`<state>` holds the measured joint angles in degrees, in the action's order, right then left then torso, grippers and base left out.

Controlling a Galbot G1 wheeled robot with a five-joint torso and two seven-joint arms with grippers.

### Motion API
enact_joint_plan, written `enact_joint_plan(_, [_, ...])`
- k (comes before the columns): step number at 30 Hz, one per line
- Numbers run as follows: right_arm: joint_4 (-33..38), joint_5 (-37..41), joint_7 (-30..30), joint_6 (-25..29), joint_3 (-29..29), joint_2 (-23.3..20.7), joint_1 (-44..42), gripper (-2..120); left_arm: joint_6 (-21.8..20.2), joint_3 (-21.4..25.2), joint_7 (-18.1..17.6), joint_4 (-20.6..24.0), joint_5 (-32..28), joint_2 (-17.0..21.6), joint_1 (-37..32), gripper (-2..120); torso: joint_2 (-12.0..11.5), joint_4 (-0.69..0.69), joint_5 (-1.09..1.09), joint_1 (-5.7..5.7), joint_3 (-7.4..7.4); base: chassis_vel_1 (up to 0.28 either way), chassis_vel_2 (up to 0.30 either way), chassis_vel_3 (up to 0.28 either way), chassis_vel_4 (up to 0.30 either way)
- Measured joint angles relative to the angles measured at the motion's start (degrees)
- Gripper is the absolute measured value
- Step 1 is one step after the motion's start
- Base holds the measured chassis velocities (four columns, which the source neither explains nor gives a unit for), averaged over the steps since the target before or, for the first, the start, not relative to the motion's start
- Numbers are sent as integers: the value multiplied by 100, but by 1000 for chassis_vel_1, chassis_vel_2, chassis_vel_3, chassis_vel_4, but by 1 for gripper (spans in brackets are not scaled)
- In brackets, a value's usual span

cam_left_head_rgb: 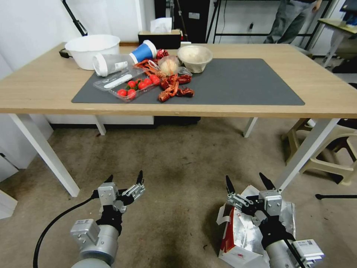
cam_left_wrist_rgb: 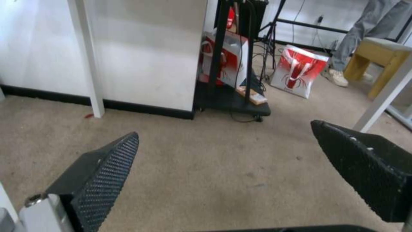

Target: Pick up the food delivery bag from the floor and place it on the table.

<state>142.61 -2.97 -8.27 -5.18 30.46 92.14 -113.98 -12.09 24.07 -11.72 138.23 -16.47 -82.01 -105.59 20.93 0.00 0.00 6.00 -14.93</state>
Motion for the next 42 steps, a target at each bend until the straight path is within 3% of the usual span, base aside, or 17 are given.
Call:
enact_joint_plan(34, [-239,-81,7,81,-106,0,30,100,25,13,3,-34,-67,35,11,100,-841,0,-1,-241,598,0,0,0,0])
enact_joint_plan(42, [-272,-69,7,97,-92,0,50,100,11,24,3,-38,-93,63,21,100,-922,0,0,-260,663,0,0,0,0])
